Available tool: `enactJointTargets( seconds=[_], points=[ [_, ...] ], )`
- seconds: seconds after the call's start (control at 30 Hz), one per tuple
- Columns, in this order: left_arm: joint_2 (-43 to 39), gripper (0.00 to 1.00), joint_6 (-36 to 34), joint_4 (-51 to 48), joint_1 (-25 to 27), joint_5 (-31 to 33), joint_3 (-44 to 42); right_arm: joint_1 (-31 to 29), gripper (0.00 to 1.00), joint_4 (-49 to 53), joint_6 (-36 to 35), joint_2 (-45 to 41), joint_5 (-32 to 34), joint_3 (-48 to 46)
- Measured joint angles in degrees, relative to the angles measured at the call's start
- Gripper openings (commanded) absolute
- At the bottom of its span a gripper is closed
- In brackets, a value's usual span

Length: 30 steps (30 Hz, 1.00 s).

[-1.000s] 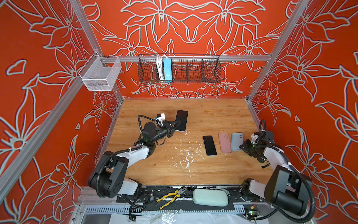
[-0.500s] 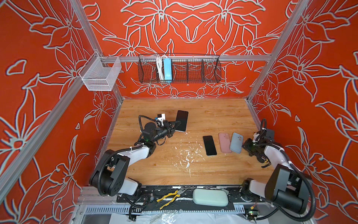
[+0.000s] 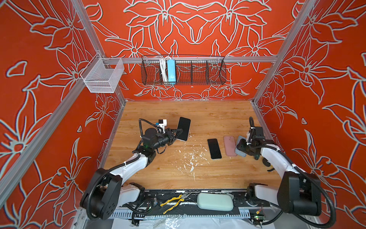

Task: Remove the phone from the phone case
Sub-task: 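Lower the case onto the table, open the right gripper and draw back, then lower the silver phone with the left gripper onto the table beside the black phone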

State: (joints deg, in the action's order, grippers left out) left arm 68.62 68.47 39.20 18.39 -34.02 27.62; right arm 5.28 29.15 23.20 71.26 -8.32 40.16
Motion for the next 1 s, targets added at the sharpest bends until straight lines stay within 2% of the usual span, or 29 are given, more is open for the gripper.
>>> enactJointTargets(
  seconds=[0.2, 0.37, 0.47, 0.67, 0.87, 1.0],
  points=[
    [-2.82, 0.0, -1.7, -2.45, 2.49, 4.15, -4.33, -1.57, 0.47, -0.04, -0.04, 3.8, 2.56, 1.77],
    [-2.4, 0.0, -1.66, -2.1, 7.63, 8.72, -7.19, -1.77, 0.48, -0.31, -0.31, 4.83, 3.72, 2.54],
    [-1.22, 0.0, -1.46, -1.33, 11.63, 12.79, -8.02, -1.77, 0.55, -0.46, -0.48, 4.87, 4.07, 2.54],
    [1.18, 0.0, -1.44, 0.02, 18.23, 21.22, -8.02, -1.77, 0.56, -0.92, -1.11, 6.01, 4.44, 2.54],
    [3.08, 0.0, -1.42, 1.49, 19.61, 26.34, -8.02, -1.77, 0.56, -0.55, -1.84, 7.3, 4.39, 3.87],
    [3.82, 0.0, -1.38, 2.05, 19.76, 27.12, -8.02, -2.01, 0.55, -0.63, -1.77, 7.34, 4.44, 4.28]
  ],
)
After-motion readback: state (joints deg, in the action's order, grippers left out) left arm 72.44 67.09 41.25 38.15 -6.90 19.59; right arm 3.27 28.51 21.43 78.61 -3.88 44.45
